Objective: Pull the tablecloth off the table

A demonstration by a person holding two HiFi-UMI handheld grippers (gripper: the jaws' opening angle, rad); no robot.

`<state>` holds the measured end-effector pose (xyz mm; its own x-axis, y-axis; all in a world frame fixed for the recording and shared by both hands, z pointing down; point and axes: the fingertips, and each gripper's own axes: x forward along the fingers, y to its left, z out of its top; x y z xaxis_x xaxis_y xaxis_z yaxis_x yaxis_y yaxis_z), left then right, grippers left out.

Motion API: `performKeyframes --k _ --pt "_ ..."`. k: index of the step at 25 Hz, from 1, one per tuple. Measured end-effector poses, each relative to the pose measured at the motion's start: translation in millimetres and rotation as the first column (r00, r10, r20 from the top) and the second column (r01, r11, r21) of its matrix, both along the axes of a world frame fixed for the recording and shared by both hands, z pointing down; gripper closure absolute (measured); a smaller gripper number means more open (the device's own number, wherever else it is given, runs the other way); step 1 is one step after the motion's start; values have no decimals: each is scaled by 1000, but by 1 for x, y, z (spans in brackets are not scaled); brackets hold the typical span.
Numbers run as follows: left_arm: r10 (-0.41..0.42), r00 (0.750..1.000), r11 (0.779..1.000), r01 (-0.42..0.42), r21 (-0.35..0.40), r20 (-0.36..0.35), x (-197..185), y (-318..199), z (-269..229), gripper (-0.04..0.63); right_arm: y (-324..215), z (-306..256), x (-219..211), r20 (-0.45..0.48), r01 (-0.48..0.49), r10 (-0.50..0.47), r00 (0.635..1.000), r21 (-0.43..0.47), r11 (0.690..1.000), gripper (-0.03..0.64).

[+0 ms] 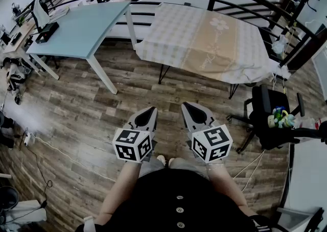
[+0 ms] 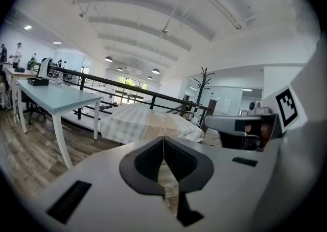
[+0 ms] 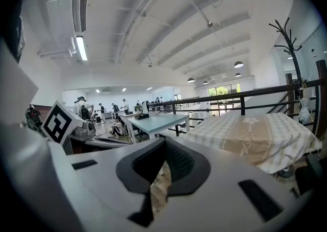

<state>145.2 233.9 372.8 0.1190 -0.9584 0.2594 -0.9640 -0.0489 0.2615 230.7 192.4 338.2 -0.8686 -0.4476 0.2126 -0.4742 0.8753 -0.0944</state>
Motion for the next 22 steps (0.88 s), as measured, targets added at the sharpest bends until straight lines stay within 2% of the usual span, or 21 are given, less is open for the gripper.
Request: performKeyframes --k 5,11,16,18,22 --pt "-11 1000 1000 11 -9 3 -5 0 3 580 2 7 5 26 3 -2 1000 -43 999 591" --pt "-7 999 1000 7 -20 -45 3 -3 10 580 4 12 7 24 21 -19 1000 -57 998 591" --pt "67 995 995 -62 77 -67 31 -14 0 580 8 23 9 11 68 -67 998 -76 995 591" --pt "76 994 994 -69 88 -79 40 -17 0 580 10 29 11 10 87 -86 996 -92 992 591" --pt "78 984 995 -68 66 -159 50 -23 9 580 10 37 14 17 116 -115 993 -111 987 591"
